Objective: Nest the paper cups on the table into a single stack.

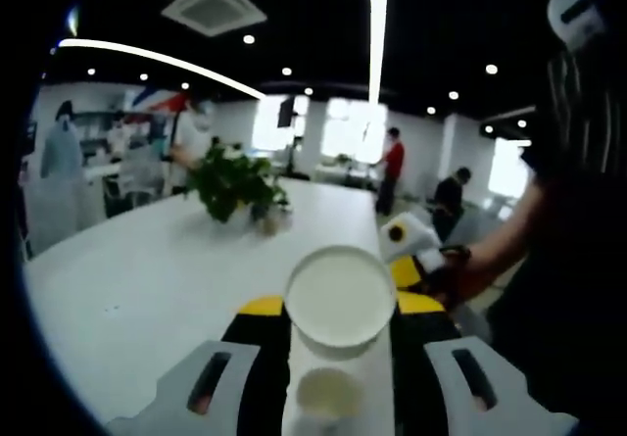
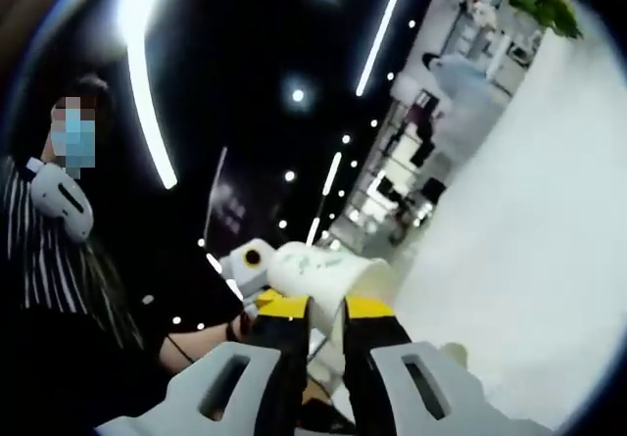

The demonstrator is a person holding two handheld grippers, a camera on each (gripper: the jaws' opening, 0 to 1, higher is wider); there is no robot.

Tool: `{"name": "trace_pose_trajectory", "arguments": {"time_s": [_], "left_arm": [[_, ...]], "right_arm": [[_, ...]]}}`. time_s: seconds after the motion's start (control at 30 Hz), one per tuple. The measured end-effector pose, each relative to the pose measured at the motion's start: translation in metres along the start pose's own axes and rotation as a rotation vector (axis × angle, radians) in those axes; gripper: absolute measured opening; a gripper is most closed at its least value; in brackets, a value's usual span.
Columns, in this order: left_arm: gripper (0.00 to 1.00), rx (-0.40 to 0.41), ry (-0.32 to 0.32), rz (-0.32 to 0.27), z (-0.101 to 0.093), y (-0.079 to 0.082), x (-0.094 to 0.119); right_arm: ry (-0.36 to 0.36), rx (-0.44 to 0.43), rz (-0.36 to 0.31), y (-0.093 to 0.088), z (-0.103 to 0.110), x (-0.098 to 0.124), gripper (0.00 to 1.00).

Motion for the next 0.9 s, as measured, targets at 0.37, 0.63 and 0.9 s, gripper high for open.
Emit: {"name": "trace_pose_trajectory", "arguments": {"time_s": [0.37,0.63,0.9], "left_arm": [[0.38,-0.009,-0.011,0.034,-0.003,-0.007,0.003],[0.4,0.038,-0.024,0.029,-0.003,-0.014,0.006],[0.41,0.017,0.002,0.043,-0.003,-0.019,0.006]], "right_arm": [[0.059,-0.046,0.01,0.001,0.006,-0.001,0.05],[0.125,-0.162,0.029,0.002,0.009,-0.003,0.0],[0.136,-0.121,0.06,0.006,0.014,-0.007,0.0]]}}
Point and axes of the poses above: the point that each gripper's makers call its tool centre point, and the gripper's own axes: x roughly backward along the fingers, z roughly to its left, y roughly out of its top, the point moved 10 cm from there along x, roughly backward along the fingers, and after that the axes turned 12 degrees about x, right-handed, at the moved point
